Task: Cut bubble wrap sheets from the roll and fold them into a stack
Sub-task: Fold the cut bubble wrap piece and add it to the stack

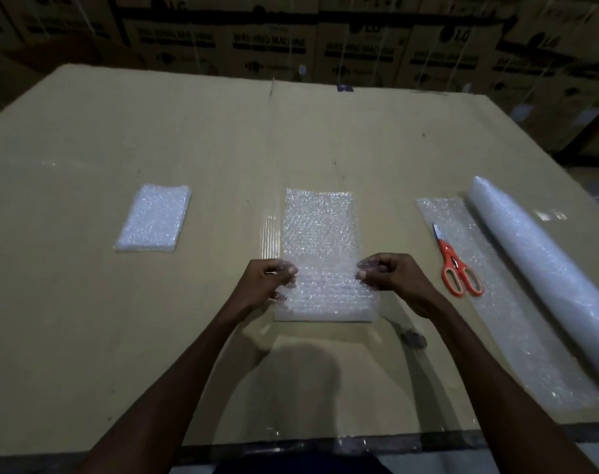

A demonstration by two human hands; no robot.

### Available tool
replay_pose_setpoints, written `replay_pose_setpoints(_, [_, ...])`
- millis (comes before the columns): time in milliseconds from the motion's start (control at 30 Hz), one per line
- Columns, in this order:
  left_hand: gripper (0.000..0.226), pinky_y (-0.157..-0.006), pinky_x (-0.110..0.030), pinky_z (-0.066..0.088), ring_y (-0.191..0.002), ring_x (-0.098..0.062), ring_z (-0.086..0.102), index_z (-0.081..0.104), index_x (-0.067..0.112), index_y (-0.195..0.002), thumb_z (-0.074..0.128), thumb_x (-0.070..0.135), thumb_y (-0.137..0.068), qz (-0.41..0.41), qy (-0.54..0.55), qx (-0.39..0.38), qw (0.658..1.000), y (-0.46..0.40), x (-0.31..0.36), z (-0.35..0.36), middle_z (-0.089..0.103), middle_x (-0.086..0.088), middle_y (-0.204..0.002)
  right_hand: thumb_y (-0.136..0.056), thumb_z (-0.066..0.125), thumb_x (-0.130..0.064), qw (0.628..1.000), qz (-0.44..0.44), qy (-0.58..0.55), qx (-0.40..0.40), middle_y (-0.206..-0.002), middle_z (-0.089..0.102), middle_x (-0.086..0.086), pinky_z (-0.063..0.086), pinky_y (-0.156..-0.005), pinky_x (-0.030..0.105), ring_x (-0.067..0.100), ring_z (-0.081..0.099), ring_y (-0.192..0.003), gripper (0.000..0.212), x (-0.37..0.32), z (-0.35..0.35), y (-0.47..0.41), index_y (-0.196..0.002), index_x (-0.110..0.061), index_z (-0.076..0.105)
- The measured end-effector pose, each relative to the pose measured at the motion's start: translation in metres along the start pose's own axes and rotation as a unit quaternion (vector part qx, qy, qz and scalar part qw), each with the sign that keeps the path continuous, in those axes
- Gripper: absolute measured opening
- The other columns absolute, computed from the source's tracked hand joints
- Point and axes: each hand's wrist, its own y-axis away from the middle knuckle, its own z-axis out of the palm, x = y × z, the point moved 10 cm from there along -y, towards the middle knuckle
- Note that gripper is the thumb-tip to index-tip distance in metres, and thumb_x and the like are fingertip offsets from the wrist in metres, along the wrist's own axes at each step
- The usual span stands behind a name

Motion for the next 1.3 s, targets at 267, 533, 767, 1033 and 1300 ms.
replay_pose_setpoints(267, [0.009,-0.054,-0.022,0.052,-0.063,-0.008,0.064,0.075,0.005,-0.094,0.076,0.011,-0.087,-0.016,0.031,0.123,0.992,-0.088,0.024,-0.028,0.071,-0.005,-0.078,-0.09,0.074,-0.004,0.994,0.034,-0.053,0.086,-0.081,0.074,0.003,0.058,-0.07,0.026,0.013,0.067,-0.074,0.008,0.004,-0.025,-0.094,-0.096,-0.009,0.077])
replay_pose_setpoints(533, [0.009,-0.066,-0.024,0.052,-0.07,-0.005,0.068,0.079,0.015,-0.088,0.081,0.022,-0.083,-0.02,-0.078,0.194,0.978,-0.174,0.024,-0.044,0.075,0.005,-0.08,-0.083,0.081,-0.002,0.977,0.069,-0.04,0.197,-0.077,0.071,0.015,0.055,-0.071,0.038,0.023,0.062,-0.072,0.008,0.023,-0.053,-0.172,-0.082,-0.006,0.075])
replay_pose_setpoints(767, [0.016,-0.063,-0.025,0.049,-0.069,-0.009,0.068,0.077,0.024,-0.084,0.085,0.036,-0.077,-0.054,-0.177,0.23,0.955,-0.213,0.014,-0.054,0.072,0.012,-0.074,-0.076,0.086,-0.025,0.96,0.072,0.094,0.255,-0.072,0.076,-0.005,0.062,-0.077,0.046,0.02,0.073,-0.074,0.011,0.022,-0.066,-0.211,-0.07,-0.024,0.076])
replay_pose_setpoints(1033, [0.019,-0.066,-0.025,0.041,-0.077,-0.013,0.067,0.072,0.026,-0.083,0.081,0.042,-0.077,-0.054,-0.289,0.265,0.919,-0.226,0.012,-0.054,0.073,0.011,-0.082,-0.084,0.081,-0.034,0.925,0.031,0.268,0.268,-0.095,0.077,0.006,0.052,-0.079,0.032,0.024,0.072,-0.087,0.031,0.007,-0.062,-0.229,-0.106,-0.013,0.076])
replay_pose_setpoints(1300, [0.022,-0.069,-0.024,0.036,-0.083,-0.016,0.064,0.068,0.021,-0.093,0.076,0.04,-0.085,0.017,-0.327,0.318,0.89,-0.213,0.026,-0.059,0.069,0.007,-0.089,-0.097,0.068,-0.029,0.878,-0.082,0.399,0.251,-0.116,0.067,0.019,0.051,-0.082,0.041,0.038,0.063,-0.103,0.037,-0.019,-0.037,-0.221,-0.123,-0.002,0.066])
